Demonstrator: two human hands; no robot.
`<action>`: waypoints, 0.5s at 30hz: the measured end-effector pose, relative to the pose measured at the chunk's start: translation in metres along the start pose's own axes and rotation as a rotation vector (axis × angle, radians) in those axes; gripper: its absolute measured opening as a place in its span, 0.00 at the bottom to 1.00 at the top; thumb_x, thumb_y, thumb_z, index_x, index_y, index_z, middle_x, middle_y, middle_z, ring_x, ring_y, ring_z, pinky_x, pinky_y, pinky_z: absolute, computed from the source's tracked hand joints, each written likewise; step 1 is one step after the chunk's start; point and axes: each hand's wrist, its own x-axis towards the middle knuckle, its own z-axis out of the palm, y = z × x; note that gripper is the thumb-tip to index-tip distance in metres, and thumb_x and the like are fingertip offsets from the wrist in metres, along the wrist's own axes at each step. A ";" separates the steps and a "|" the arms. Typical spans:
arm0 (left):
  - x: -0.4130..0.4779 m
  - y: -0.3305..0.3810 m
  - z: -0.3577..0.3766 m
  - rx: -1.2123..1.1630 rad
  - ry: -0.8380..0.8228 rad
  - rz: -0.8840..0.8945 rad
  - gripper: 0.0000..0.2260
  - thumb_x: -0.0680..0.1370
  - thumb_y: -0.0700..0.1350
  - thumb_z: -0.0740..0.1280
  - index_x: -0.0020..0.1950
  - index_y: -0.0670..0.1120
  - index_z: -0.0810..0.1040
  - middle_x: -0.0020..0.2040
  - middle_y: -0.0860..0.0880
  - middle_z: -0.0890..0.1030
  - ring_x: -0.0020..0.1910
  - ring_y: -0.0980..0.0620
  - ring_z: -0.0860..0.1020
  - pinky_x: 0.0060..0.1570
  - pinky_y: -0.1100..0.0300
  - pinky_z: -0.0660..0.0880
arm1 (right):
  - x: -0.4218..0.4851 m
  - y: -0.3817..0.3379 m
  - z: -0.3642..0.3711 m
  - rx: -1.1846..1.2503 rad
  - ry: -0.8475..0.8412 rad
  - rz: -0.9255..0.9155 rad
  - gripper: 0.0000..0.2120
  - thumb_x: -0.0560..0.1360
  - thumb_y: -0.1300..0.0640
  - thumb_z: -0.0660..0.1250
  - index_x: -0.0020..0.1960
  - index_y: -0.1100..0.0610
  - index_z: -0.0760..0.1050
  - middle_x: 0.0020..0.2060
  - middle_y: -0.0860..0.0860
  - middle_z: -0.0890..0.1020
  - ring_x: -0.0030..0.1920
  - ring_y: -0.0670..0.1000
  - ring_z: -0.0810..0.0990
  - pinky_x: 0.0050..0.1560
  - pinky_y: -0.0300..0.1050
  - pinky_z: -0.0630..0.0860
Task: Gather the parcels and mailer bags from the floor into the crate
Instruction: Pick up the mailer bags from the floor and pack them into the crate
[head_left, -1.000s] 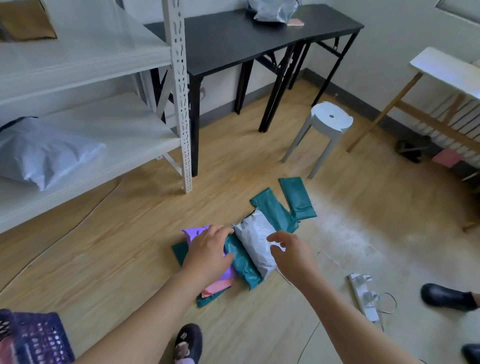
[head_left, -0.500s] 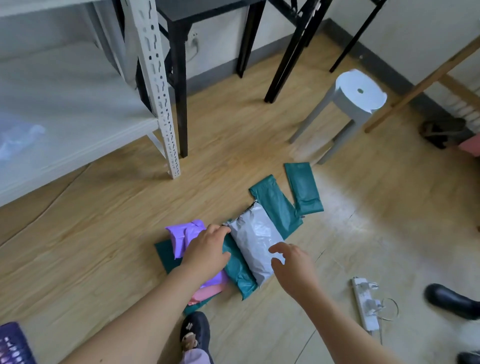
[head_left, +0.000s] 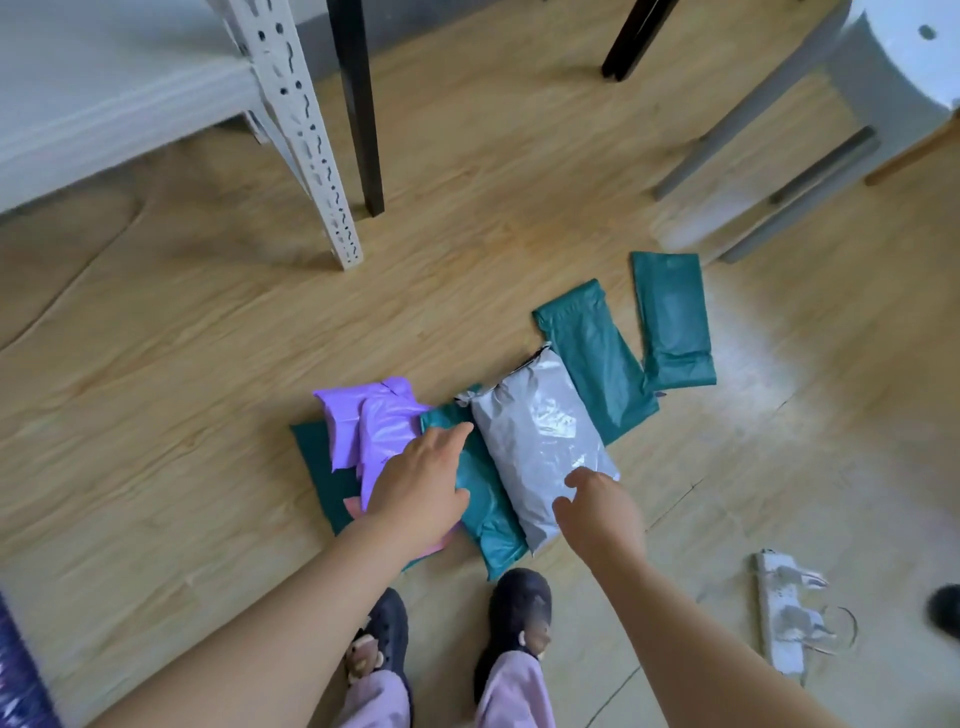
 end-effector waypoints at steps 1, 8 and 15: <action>0.013 -0.004 0.011 -0.011 -0.011 -0.019 0.30 0.78 0.46 0.61 0.77 0.51 0.52 0.71 0.49 0.64 0.68 0.48 0.67 0.58 0.57 0.68 | 0.018 0.000 0.009 -0.024 -0.023 0.001 0.12 0.74 0.60 0.59 0.55 0.57 0.75 0.54 0.54 0.78 0.52 0.56 0.77 0.42 0.43 0.72; 0.107 -0.029 0.098 -0.059 -0.068 -0.134 0.28 0.78 0.45 0.63 0.76 0.50 0.55 0.72 0.48 0.63 0.70 0.47 0.65 0.64 0.53 0.67 | 0.133 0.006 0.094 -0.283 -0.120 -0.090 0.09 0.76 0.55 0.60 0.53 0.57 0.73 0.53 0.53 0.78 0.54 0.56 0.77 0.43 0.42 0.67; 0.180 -0.056 0.178 -0.105 -0.101 -0.172 0.27 0.78 0.46 0.62 0.75 0.50 0.56 0.70 0.48 0.64 0.69 0.48 0.66 0.62 0.54 0.68 | 0.223 0.024 0.187 -0.416 -0.106 -0.105 0.35 0.71 0.36 0.65 0.67 0.60 0.63 0.60 0.54 0.71 0.62 0.54 0.71 0.55 0.45 0.72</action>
